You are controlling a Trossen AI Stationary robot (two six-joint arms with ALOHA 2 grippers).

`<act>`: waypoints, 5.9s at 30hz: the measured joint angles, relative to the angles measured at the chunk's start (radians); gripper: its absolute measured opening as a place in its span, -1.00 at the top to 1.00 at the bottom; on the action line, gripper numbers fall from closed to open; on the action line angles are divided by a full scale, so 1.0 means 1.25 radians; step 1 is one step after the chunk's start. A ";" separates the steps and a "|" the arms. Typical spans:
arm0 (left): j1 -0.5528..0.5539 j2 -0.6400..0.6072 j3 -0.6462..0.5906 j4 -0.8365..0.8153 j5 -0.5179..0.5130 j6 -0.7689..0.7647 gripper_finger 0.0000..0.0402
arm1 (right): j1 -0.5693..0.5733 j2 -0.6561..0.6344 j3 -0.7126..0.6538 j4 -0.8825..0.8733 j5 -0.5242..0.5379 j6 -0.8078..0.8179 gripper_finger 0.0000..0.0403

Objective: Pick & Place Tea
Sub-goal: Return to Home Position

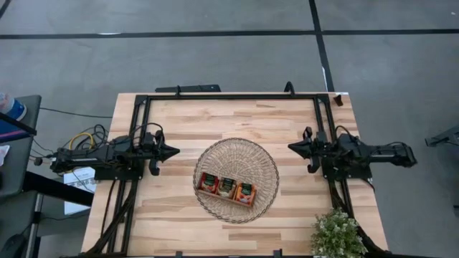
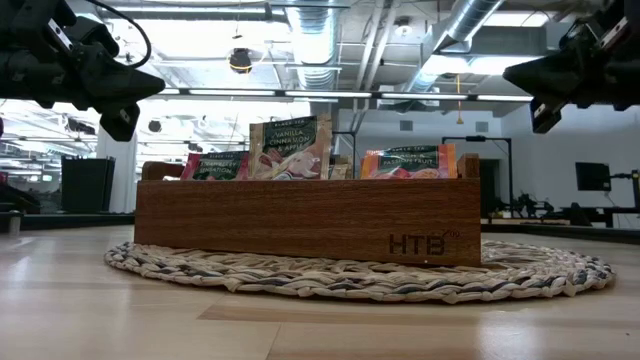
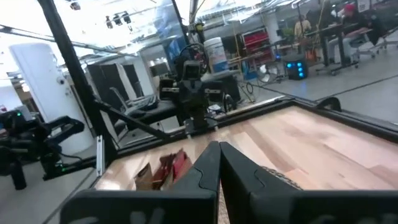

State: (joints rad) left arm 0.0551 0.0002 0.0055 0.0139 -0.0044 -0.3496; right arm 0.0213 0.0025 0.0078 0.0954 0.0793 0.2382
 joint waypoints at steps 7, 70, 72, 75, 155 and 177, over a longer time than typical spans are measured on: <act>0.000 0.000 0.000 0.001 0.000 0.000 1.00 | -0.059 0.005 0.000 -0.055 -0.126 0.037 1.00; 0.000 0.000 0.000 0.002 -0.003 0.000 1.00 | -0.045 0.008 -0.002 -0.053 -0.129 -0.071 1.00; 0.000 0.000 0.000 0.002 -0.003 0.000 1.00 | -0.045 0.008 -0.002 -0.053 -0.129 -0.071 1.00; 0.000 0.000 0.000 0.002 -0.003 0.000 1.00 | -0.045 0.008 -0.002 -0.053 -0.129 -0.071 1.00; 0.000 0.000 0.000 0.002 -0.003 0.000 1.00 | -0.045 0.008 -0.002 -0.053 -0.129 -0.071 1.00; 0.000 0.000 0.000 0.002 -0.003 0.000 1.00 | -0.045 0.008 -0.003 -0.053 -0.129 -0.071 1.00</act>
State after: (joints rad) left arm 0.0549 -0.0001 0.0053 0.0164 -0.0082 -0.3492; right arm -0.0345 0.0120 0.0045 0.0292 -0.0818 0.1497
